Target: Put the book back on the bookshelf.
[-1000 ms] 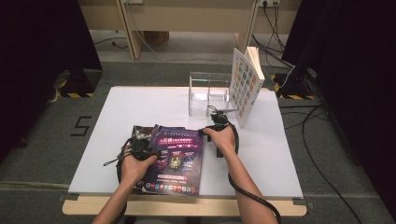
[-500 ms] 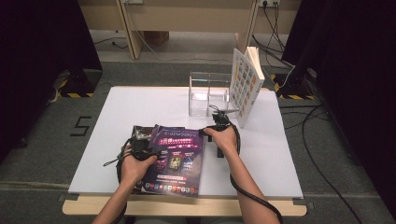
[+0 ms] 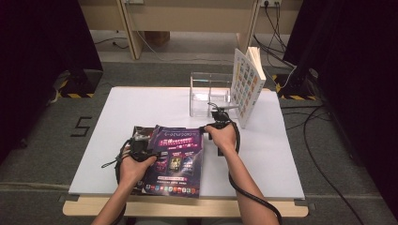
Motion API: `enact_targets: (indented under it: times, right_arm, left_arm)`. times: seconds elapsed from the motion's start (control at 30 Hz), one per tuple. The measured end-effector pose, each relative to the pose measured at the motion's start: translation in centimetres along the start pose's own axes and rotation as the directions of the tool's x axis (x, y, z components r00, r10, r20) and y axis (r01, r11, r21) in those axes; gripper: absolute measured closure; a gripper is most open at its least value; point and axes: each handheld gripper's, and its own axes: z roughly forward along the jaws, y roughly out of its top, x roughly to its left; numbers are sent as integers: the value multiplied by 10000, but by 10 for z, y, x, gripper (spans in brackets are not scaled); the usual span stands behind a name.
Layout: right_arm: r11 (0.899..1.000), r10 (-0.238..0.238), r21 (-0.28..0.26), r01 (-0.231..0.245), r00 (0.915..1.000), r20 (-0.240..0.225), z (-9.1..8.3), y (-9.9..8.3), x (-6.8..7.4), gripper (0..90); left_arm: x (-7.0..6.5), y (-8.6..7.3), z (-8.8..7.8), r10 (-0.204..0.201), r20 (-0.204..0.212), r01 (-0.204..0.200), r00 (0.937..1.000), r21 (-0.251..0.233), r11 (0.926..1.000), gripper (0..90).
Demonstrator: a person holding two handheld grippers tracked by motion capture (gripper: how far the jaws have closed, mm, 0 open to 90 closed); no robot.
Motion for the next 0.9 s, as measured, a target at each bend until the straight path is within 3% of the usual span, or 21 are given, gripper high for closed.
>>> enact_targets:
  times: [0.2,0.3,0.43,0.67,0.9]
  right_arm:
    - [9994,-18,-343,-2,9983,-584,-11,5,9,822]
    - [9976,-265,-657,216,9969,-736,-20,8,16,827]
    - [9934,-780,-905,705,9936,-821,-32,11,22,832]
    - [9852,-1233,-1296,1121,9890,-819,-49,15,31,834]
    - [9693,-1618,-1988,1449,9842,-714,-66,17,34,835]
  left_arm:
    - [8,3,-23,-358,83,364,9993,-830,9959,546]
    - [12,5,-31,-462,72,467,9989,-1054,9933,538]
    - [15,5,-32,-524,102,532,9986,-1089,9926,529]
    - [16,3,-30,-570,152,582,9983,-1027,9930,524]
    - [18,3,-31,-619,45,621,9981,-1148,9914,519]
